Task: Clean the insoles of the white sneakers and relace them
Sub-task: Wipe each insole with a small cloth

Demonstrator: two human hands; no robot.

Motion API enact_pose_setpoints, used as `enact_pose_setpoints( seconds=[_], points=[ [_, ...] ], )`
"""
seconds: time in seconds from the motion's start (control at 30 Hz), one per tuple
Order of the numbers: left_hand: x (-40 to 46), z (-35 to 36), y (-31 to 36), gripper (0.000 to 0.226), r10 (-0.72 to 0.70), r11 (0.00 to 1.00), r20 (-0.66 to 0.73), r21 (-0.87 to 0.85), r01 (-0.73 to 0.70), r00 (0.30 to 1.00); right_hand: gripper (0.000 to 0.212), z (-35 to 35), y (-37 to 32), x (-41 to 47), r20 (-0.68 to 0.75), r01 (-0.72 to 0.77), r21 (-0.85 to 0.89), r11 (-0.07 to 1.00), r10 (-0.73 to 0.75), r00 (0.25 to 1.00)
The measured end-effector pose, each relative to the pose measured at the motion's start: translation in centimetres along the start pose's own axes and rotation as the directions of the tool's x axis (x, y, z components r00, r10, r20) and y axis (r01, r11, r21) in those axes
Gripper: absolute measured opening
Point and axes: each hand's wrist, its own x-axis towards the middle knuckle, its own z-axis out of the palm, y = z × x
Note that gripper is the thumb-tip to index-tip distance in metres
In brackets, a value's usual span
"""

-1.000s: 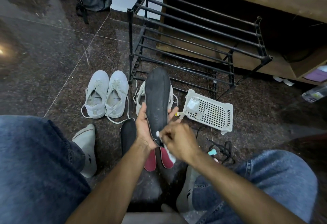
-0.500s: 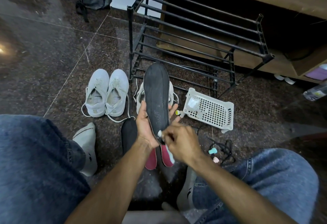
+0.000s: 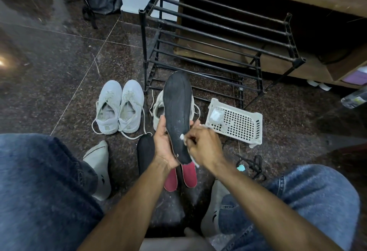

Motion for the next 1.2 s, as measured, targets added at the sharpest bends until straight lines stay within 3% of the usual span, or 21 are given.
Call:
enact_pose_setpoints(
  seconds=[0.17, 0.27, 0.37, 0.53, 0.67, 0.77, 0.87, 0.97, 1.13, 1.2],
  points=[
    [0.3, -0.3, 0.4, 0.074, 0.078, 0.995, -0.024, -0.059, -0.08, 0.997, 0.017, -0.1, -0.4, -4.0, 0.174, 0.135, 0.01, 0.991, -0.135, 0.975],
    [0.2, -0.1, -0.1, 0.076, 0.014, 1.0, -0.014, -0.016, -0.015, 1.0, 0.017, -0.9, 0.0, -0.9, 0.087, 0.11, -0.099, 0.989, -0.101, 0.991],
    [0.0, 0.0, 0.0, 0.079, 0.002, 1.0, -0.012, 0.014, -0.001, 1.0, 0.017, -1.2, -0.4, 0.5, 0.038, 0.057, -0.078, 0.995, -0.054, 0.998],
    [0.4, -0.8, 0.6, 0.075, 0.08, 0.997, -0.062, -0.008, -0.08, 0.995, 0.018, -0.6, -1.3, -3.2, 0.225, 0.168, -0.011, 0.986, -0.162, 0.961],
    [0.1, -0.5, -0.4, 0.075, 0.016, 0.998, -0.07, 0.057, -0.012, 0.997, 0.02, -0.9, -0.5, 0.6, 0.088, 0.085, -0.091, 0.992, -0.077, 0.993],
    [0.0, -0.3, -0.6, 0.069, 0.012, 0.998, -0.084, 0.055, -0.007, 0.996, 0.021, -0.7, -0.6, 1.8, 0.0, -0.023, -0.049, 0.999, 0.023, 1.0],
    [0.3, -1.1, 0.1, 0.081, 0.046, 0.998, -0.114, 0.047, -0.041, 0.992, 0.02, 0.1, -1.3, -1.0, 0.082, 0.01, 0.039, 0.999, -0.013, 0.997],
    [0.6, -1.4, 0.1, 0.088, 0.063, 0.997, -0.137, 0.059, -0.055, 0.989, 0.018, -0.3, -1.4, -2.6, 0.181, 0.089, 0.007, 0.996, -0.089, 0.979],
    [0.0, -0.4, -1.0, 0.066, -0.019, 0.997, -0.064, 0.079, 0.024, 0.998, 0.019, -1.8, -0.1, 2.5, 0.022, 0.004, -0.139, 0.99, -0.001, 1.0],
    [0.0, -0.5, -0.5, 0.065, 0.007, 0.996, -0.08, 0.093, 0.0, 0.997, 0.019, -1.8, -0.5, 2.3, 0.052, 0.025, -0.149, 0.989, -0.017, 0.999]
  ],
)
